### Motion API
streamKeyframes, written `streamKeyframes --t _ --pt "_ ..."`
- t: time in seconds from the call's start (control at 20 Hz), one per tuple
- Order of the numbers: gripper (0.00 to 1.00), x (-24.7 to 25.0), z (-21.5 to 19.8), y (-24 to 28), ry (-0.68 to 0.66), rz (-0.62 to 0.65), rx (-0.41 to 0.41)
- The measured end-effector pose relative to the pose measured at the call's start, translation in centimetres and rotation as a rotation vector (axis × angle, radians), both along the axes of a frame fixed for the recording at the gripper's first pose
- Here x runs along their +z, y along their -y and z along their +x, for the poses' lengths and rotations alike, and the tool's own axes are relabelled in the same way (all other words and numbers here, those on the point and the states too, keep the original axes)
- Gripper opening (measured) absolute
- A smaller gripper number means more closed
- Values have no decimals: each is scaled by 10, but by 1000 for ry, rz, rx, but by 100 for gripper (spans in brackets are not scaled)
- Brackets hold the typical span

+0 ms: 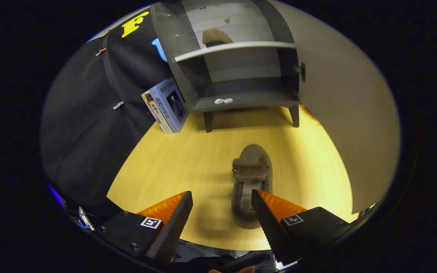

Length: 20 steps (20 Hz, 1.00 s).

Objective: Open the shoe cabinet door, grab the shoes and put them into the shoe cabinet, then close the shoe cabinet door.

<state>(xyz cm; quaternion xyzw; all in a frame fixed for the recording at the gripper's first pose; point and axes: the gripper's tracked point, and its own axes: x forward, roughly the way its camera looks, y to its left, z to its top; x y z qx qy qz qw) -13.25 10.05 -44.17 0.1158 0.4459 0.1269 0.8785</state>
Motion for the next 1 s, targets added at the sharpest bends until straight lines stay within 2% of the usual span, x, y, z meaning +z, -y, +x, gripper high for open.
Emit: streamKeyframes --t 0.2,0.35,0.4,0.5,0.6,0.75,0.8,1.0 --pt "98 -53 20 -6 -28 -37 -39" --pt "94 -82 48 -6 -13 -74 -113" --pt "83 -91 56 -6 -8 -86 -142" --pt "73 -100 70 -5 13 -110 -198" --pt "57 -105 82 2 49 -155 -231" --pt "21 -105 88 3 97 -156 -227" --pt "13 -101 87 2 107 -153 -217" --pt "13 -66 86 8 152 -148 -186"
